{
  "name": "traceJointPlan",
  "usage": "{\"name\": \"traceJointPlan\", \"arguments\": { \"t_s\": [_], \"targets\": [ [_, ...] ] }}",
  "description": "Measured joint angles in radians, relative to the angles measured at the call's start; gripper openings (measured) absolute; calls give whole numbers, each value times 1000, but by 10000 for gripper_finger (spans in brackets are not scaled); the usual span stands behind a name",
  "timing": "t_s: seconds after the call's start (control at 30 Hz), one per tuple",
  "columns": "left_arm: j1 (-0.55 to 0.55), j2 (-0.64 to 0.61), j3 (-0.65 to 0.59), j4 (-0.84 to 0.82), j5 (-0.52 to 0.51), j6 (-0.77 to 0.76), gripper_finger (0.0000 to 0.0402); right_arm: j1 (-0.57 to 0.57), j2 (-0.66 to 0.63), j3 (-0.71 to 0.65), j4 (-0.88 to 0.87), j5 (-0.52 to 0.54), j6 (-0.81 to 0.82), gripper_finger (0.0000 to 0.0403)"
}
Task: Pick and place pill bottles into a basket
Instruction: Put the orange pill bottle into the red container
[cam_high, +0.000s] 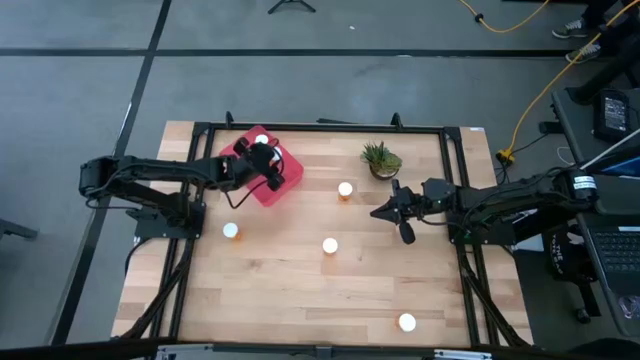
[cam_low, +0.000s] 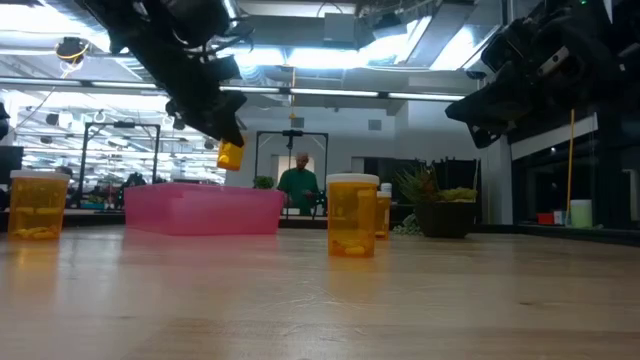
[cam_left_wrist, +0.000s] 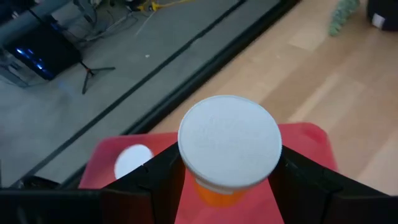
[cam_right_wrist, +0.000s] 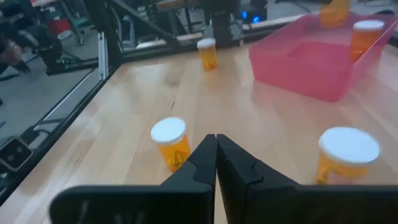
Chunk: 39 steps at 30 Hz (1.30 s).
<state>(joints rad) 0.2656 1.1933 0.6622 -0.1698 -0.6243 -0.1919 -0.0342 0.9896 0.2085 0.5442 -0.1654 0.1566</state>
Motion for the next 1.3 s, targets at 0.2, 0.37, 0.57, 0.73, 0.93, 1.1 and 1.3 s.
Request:
{"name": "traceJointPlan", "arguments": {
  "t_s": [0.2,0.37,0.57,0.73,0.93,1.1,1.3],
  "targets": [
    [100,-48,-122,176,125,9,205,30,58,0,21,0,-4,16],
    [138,-85,-189,273,180,57,205,33,118,0,70,2,-3,16],
    [188,-87,-229,280,210,63,205,33,179,0,165,2,-6,16],
    [232,-87,-276,384,272,65,205,32,190,0,198,2,-14,16],
    [252,-86,-320,436,306,59,205,32,190,0,201,2,-34,16],
    [252,-83,-346,473,305,56,205,32,190,0,201,23,-46,16],
    [252,-83,-358,507,306,45,205,32,190,0,204,67,-59,16]
  ]
}}
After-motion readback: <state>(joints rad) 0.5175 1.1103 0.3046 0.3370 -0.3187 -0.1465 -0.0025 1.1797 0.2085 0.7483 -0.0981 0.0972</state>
